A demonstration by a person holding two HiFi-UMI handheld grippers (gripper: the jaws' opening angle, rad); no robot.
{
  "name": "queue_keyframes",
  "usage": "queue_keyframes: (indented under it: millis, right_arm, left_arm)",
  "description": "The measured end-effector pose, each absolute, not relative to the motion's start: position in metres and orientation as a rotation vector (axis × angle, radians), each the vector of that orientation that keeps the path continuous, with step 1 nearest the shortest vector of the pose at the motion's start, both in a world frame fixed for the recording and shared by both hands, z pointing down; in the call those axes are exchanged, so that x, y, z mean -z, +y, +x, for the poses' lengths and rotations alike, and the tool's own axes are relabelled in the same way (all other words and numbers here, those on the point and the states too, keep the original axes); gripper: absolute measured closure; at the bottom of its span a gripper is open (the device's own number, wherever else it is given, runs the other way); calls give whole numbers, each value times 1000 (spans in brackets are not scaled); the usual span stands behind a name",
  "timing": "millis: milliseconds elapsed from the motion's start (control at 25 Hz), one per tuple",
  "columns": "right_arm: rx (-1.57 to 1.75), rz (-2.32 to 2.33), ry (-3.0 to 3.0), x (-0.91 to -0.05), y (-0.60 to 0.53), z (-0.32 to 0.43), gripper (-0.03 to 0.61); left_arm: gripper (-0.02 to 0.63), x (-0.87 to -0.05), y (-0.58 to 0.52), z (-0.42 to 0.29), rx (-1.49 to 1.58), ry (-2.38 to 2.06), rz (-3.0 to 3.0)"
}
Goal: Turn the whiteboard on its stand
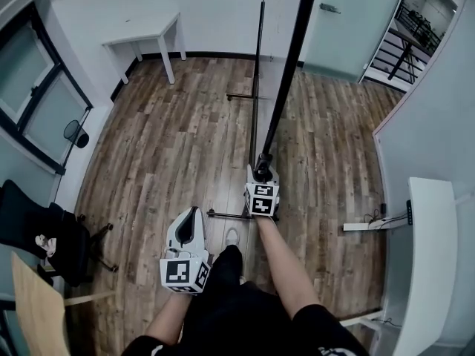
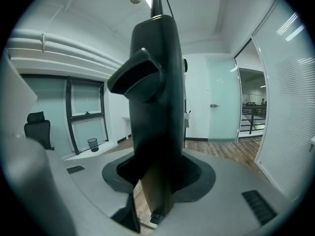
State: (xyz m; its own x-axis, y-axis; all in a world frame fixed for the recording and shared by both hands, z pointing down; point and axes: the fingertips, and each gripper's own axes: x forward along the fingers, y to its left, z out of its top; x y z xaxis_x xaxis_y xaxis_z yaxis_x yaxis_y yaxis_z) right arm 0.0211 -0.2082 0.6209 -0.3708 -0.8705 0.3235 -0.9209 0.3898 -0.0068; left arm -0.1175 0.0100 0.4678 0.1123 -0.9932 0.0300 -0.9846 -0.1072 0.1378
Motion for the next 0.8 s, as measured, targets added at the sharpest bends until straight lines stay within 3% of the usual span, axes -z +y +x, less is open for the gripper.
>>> queue_keyframes:
  millis: [800]
  right_arm:
    - [-274, 1579, -2380, -620, -111, 34, 422]
  left_arm:
    - [595, -461, 108, -122, 36, -2000, 2231]
